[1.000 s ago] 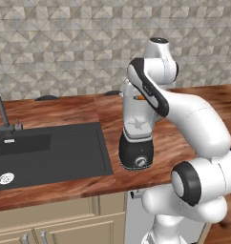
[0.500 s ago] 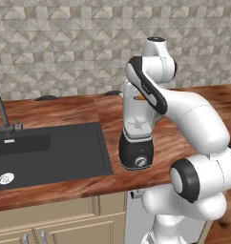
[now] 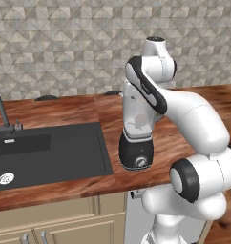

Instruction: Open the blender lid, put the tangerine in the blender, close the lid, and start the blender.

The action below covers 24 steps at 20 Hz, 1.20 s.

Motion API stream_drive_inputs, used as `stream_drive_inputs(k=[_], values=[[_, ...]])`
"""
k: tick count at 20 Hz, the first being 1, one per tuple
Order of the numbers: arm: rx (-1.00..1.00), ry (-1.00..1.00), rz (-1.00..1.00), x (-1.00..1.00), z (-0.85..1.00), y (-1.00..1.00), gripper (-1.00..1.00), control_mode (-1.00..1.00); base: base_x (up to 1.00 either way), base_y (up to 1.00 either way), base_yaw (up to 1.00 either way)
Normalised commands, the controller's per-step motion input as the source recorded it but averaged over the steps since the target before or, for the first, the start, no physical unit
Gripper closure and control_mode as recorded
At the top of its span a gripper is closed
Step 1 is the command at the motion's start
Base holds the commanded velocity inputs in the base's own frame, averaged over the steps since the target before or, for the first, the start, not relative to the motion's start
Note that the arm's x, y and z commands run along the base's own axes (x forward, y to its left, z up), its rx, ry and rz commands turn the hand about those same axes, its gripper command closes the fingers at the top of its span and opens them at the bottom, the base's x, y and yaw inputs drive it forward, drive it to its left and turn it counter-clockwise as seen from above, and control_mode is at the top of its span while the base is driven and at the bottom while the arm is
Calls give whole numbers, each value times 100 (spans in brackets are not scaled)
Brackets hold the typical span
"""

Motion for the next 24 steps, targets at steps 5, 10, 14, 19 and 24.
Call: stream_drive_inputs(k=[5,10,14,19,24], values=[[0,-1,0,-17,28,0,-100,-100,0,0,0],[-1,-13,0,-39,48,0,-100,-100,0,0,0],[-1,-19,0,-55,28,-18,-100,-100,0,0,0],[0,-22,-5,-76,-6,-80,-100,-100,0,0,0],[0,-11,-9,-65,-52,-100,-100,-100,0,0,0]])
